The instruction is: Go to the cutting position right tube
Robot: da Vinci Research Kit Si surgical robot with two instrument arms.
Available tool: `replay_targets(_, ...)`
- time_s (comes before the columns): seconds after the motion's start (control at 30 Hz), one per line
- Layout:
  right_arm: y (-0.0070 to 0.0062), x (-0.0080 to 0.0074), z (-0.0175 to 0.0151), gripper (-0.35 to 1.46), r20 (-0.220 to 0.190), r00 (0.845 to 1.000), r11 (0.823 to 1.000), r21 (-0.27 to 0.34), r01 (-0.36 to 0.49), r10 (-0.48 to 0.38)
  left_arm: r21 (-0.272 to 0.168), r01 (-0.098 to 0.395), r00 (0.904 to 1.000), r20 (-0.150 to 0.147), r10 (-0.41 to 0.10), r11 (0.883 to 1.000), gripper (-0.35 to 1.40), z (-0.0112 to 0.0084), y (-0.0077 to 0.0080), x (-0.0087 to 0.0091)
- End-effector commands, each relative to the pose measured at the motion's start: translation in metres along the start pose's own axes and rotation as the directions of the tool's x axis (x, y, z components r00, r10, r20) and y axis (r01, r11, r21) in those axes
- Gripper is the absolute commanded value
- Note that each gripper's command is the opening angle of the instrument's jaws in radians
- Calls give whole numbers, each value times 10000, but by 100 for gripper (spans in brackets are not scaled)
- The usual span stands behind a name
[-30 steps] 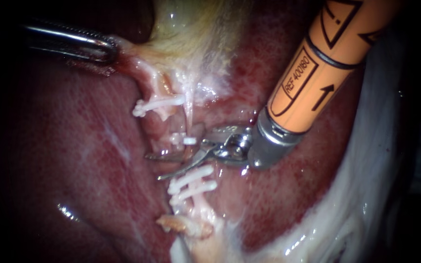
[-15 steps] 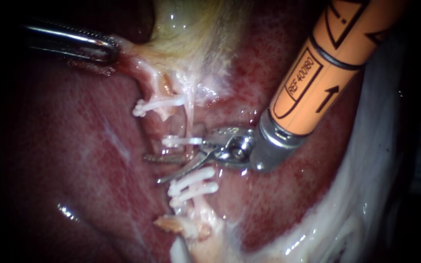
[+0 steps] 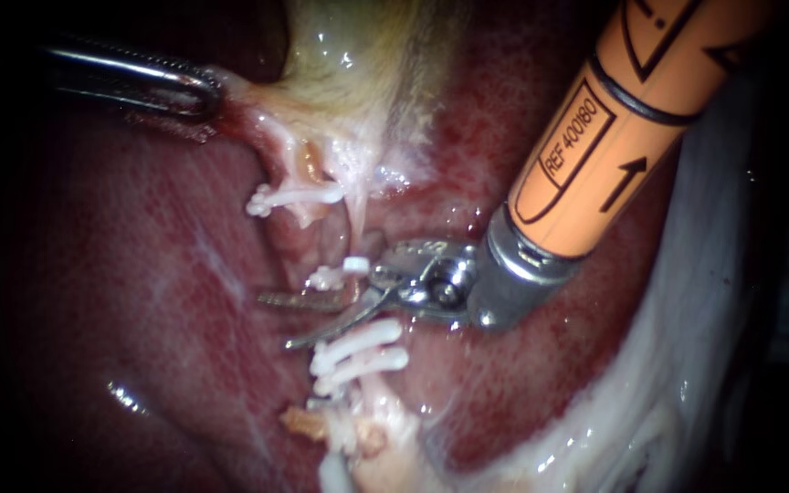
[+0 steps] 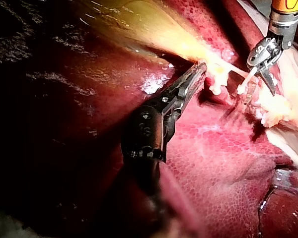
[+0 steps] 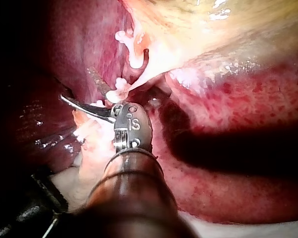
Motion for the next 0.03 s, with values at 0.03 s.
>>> replay_targets(0.03,0,0,0,123,2,10000,10000,-2,1,-1,-8,-1,10000,0,1,10000,-35,0,0,0)
